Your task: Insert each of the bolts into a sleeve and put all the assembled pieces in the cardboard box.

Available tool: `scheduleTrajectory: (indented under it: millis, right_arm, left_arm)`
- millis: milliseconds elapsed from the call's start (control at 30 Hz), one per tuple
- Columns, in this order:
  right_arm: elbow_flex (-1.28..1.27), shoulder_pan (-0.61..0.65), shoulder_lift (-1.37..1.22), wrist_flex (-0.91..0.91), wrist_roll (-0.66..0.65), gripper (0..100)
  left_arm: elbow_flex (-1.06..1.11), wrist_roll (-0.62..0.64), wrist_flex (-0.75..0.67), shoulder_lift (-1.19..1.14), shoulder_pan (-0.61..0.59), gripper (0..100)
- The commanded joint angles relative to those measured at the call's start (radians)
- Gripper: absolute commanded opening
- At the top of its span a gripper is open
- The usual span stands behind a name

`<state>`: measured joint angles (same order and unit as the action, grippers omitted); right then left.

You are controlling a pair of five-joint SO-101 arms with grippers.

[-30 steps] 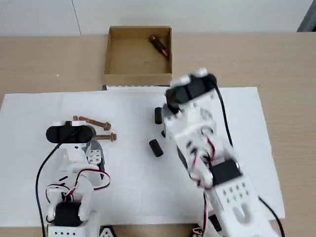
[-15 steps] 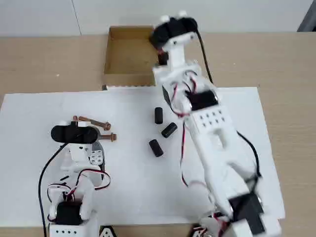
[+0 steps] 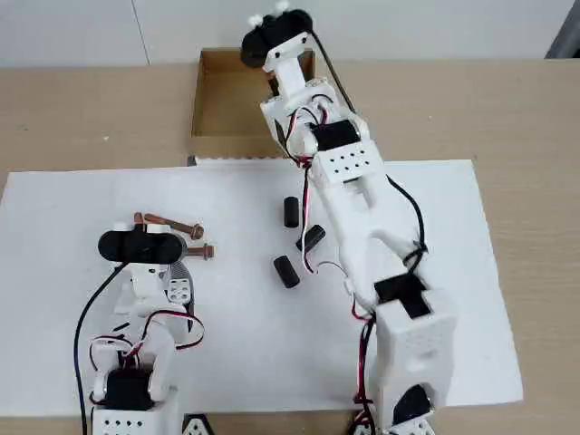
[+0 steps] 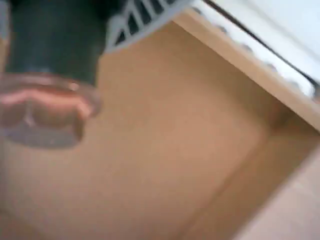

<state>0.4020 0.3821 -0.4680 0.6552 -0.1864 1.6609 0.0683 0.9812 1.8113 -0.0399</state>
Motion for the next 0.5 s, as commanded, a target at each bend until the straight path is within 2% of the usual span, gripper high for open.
scheduleTrajectory:
  millis: [0, 67, 233, 467]
  right_arm:
    - [0.121, -0.025, -0.048, -0.035, -0.035, 0.9]
    - [0.173, -0.035, -0.107, -0.035, -0.034, 1.5]
    - [0.322, -0.048, -0.24, -0.027, -0.034, 10.9]
    - [0.414, -0.042, -0.306, -0.025, -0.034, 8.7]
  left_arm:
    - [-0.004, -0.006, -0.014, 0.006, -0.005, 1]
    - [-0.004, -0.006, -0.014, 0.006, -0.005, 1]
    - [-0.004, -0.006, -0.014, 0.006, -0.005, 1]
    - [-0.004, -0.006, -0.014, 0.006, -0.005, 1]
